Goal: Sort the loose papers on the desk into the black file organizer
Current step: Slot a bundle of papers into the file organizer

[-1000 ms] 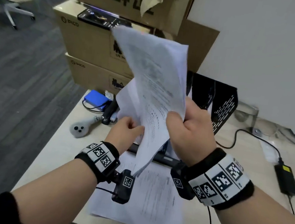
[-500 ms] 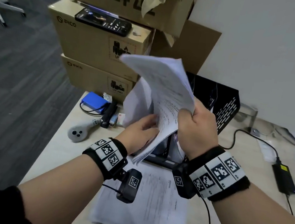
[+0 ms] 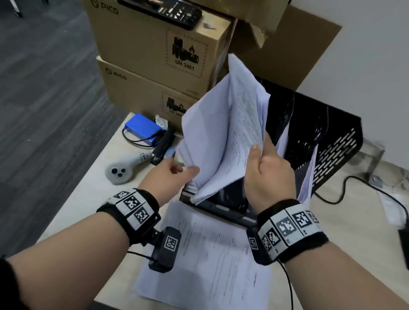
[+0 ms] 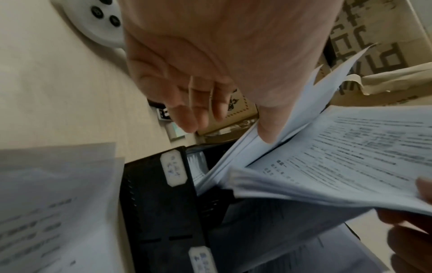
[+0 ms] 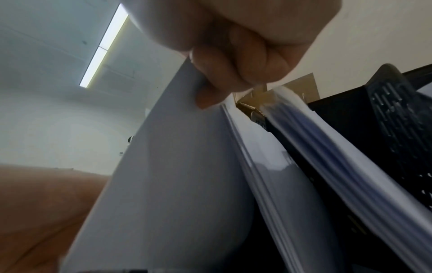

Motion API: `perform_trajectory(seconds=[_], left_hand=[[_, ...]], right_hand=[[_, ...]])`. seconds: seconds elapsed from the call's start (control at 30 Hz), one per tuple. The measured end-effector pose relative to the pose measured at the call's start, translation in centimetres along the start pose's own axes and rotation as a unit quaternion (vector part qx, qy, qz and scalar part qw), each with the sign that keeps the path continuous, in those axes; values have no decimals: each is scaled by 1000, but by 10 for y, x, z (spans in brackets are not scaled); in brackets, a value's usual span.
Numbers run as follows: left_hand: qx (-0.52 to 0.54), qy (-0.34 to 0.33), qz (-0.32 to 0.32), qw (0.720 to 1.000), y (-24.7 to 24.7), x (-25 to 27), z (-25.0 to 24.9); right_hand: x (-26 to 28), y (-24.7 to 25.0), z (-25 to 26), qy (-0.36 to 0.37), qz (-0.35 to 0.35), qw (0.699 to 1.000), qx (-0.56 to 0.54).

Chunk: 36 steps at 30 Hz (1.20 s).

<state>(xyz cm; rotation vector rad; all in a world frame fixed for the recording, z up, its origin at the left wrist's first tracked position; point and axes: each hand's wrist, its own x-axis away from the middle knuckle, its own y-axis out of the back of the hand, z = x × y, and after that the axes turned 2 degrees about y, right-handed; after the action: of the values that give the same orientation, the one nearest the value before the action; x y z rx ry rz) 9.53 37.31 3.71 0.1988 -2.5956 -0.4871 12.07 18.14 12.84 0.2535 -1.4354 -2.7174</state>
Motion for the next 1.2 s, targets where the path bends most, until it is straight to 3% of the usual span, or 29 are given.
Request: perform_trajectory(seconds=[0.13,0.27,0.37,0.5,0.63,0.73,0.87,1.2], left_hand=[[-62,-72,34,995,-2,-2,-16],[-112,-98,53,987,-2,-5,-20],[-154,-92,56,982,-2,-9,-17],[-135,-99,48,985,-4,-9,-18],[-164,-180,29,970,-5,-2,-23],[-173,-247,4,953,-1,4,-25],[-167,-235,-21,957,3,2,-32],[-113,-223,30,968,1,5,-19]], right_hand=[[-2,-18,-10,27,60,996,56],[-5,-37,-13,-13,148,986,74],[-4,-46,-13,-44,145,988,26],[-6,-59,-17,-81,160,982,-57],[-3,-59,-14,-102,114,980,-131],[1,-60,-14,-106,124,978,-128],[-1,-69,-19,-93,168,978,-76],[3,-78,-32,-57,191,978,-63]])
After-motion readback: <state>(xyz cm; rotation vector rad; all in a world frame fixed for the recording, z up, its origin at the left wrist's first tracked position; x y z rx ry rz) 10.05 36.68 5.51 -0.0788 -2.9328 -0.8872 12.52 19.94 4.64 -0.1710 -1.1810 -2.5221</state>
